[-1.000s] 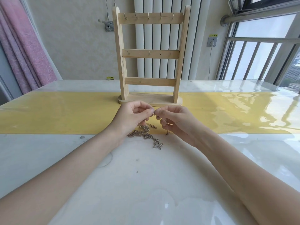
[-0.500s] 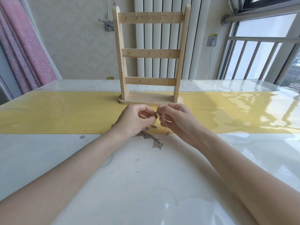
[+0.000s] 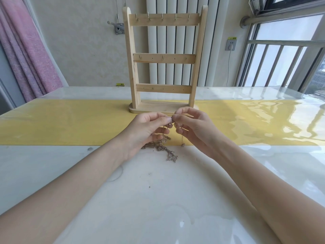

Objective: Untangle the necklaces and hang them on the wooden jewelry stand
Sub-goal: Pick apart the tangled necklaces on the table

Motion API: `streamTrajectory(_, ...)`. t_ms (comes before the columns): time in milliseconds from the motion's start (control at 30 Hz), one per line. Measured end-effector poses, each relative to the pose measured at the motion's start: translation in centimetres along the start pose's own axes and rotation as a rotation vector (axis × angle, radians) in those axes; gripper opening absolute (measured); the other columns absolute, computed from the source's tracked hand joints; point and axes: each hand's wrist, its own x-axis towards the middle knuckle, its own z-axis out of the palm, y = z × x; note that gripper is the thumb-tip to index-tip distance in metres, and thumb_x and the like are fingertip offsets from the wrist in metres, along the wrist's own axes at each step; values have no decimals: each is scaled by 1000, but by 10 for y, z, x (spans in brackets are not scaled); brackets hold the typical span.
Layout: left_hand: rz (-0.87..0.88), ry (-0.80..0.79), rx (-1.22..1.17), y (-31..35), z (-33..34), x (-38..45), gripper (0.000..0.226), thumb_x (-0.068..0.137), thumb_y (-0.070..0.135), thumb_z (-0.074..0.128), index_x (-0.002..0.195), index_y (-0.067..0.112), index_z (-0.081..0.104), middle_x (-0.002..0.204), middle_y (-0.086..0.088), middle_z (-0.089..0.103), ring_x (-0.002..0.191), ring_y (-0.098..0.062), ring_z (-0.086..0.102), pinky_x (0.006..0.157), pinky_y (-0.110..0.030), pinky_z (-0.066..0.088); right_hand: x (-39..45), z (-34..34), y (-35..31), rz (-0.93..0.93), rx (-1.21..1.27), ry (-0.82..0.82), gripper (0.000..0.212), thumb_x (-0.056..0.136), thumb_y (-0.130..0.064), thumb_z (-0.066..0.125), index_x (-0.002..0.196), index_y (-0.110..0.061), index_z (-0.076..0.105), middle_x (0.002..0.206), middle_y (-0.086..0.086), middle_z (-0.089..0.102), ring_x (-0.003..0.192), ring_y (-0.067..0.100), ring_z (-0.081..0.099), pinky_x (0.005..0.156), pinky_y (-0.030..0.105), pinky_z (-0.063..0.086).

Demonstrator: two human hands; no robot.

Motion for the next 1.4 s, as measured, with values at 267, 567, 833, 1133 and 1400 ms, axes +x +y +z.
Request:
streamTrajectory(267, 49, 137, -6, -5, 1, 2, 13, 88, 9, 60, 76, 14, 61, 76, -1, 63, 62, -6, 54, 55, -15, 44, 0, 2, 1, 42, 6, -53, 19, 87, 10, 55, 88, -9, 55, 70, 4, 59, 60, 15, 45, 59, 23, 39)
streamTrajectory(567, 85, 75, 140, -10, 11, 0, 21, 88, 3, 57, 71, 14, 54, 68, 1, 56, 55, -4, 52, 54, -17, 41, -1, 2, 0, 69, 166, -31, 27, 89, 9, 45, 92, -17, 51, 67, -2, 53, 66, 14, 45, 65, 25, 38)
streamTrajectory(833, -33, 92, -224, -3, 6, 1, 20, 89, 9, 56, 71, 16, 53, 69, 2, 60, 56, -8, 53, 49, -16, 42, -1, 2, -7, 97, 280, -57, 21, 90, 3, 45, 91, -18, 50, 68, -1, 54, 55, 11, 47, 55, 19, 43)
streamTrajectory(1133, 41, 112, -35, -7, 7, 2, 15, 90, 10, 57, 75, 14, 58, 68, 5, 58, 56, -5, 50, 52, -15, 44, -2, 5, 1, 99, -94, -56, 15, 92, 2, 52, 82, -9, 56, 63, -1, 53, 58, 12, 45, 58, 21, 44)
streamTrajectory(1400, 154, 139, 236, -9, 5, 2, 16, 87, 4, 62, 73, 10, 58, 58, 2, 56, 47, -4, 48, 51, -13, 43, -1, 1, 1, 80, -11, 41, 15, 91, -4, 58, 79, -12, 59, 69, -2, 54, 56, 9, 49, 60, 21, 42)
